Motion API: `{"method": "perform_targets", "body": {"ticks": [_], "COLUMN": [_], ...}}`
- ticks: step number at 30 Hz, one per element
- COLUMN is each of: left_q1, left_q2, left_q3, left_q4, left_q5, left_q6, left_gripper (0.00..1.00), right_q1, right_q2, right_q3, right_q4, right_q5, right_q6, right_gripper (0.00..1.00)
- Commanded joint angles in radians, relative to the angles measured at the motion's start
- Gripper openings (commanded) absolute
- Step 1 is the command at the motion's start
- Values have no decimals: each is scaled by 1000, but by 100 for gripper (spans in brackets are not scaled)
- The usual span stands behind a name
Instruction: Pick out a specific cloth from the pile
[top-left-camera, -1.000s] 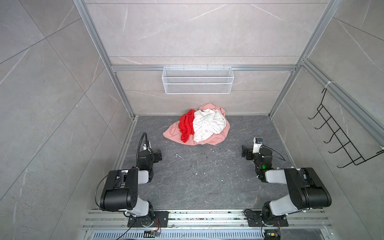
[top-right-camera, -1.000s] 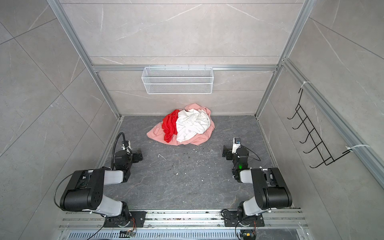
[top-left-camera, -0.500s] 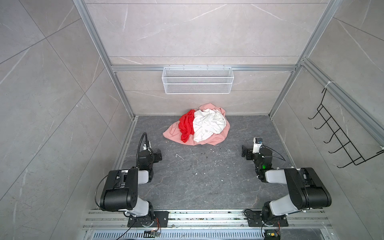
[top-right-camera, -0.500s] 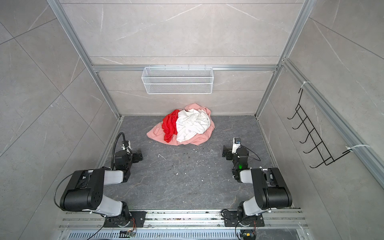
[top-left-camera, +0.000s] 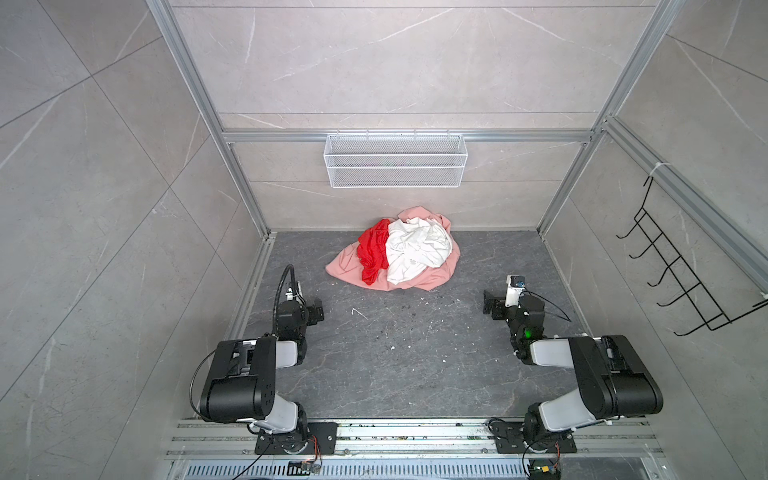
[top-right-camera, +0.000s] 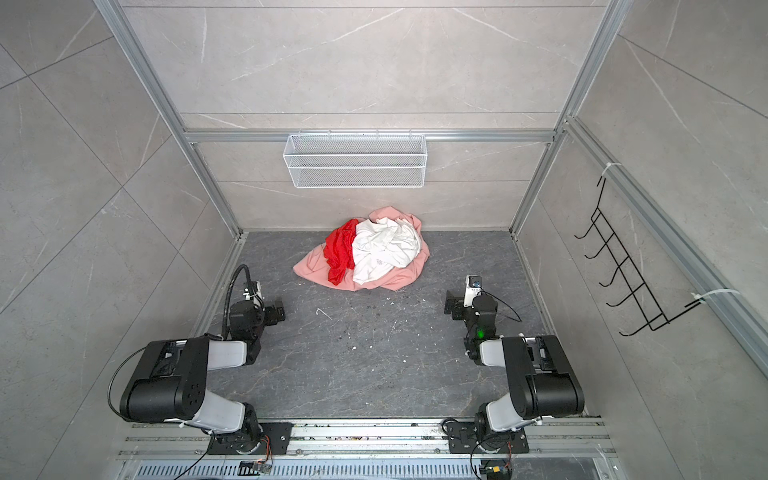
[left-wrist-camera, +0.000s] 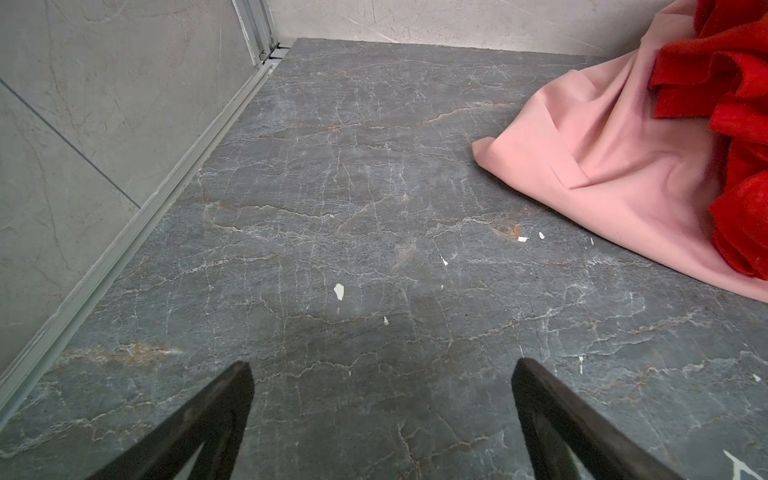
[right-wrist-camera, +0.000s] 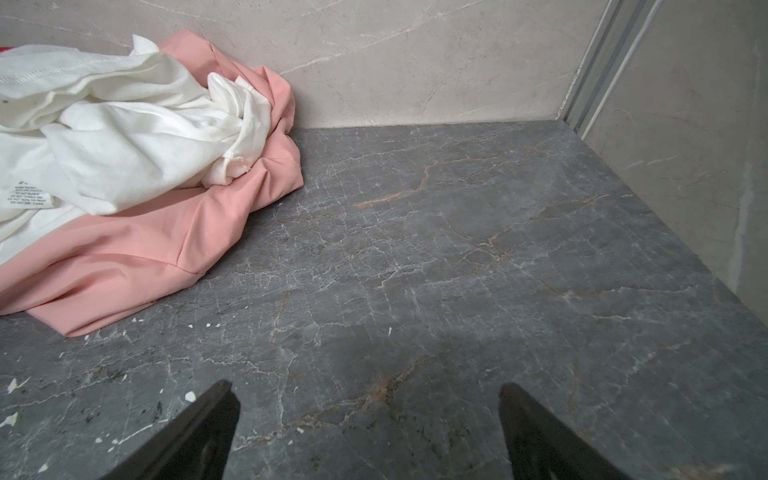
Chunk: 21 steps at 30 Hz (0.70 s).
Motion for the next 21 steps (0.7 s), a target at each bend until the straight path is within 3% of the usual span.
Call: {"method": "perform_targets", "body": {"ticks": [1, 21], "left_q1": [6, 6], "left_q2": [-4, -11], "left_q3": [11, 8], "left_q4": [44, 43], "left_q5": [17, 15], "left_q6": [-7, -6], "left_gripper": [100, 100], "right_q1": [-5, 14], "right_q2": [2, -7], "right_q3": [-3, -12], "right_q4": [17, 23], "right_q5": [-7, 25], "right_q6": [5, -9], "right_gripper": [99, 99]}}
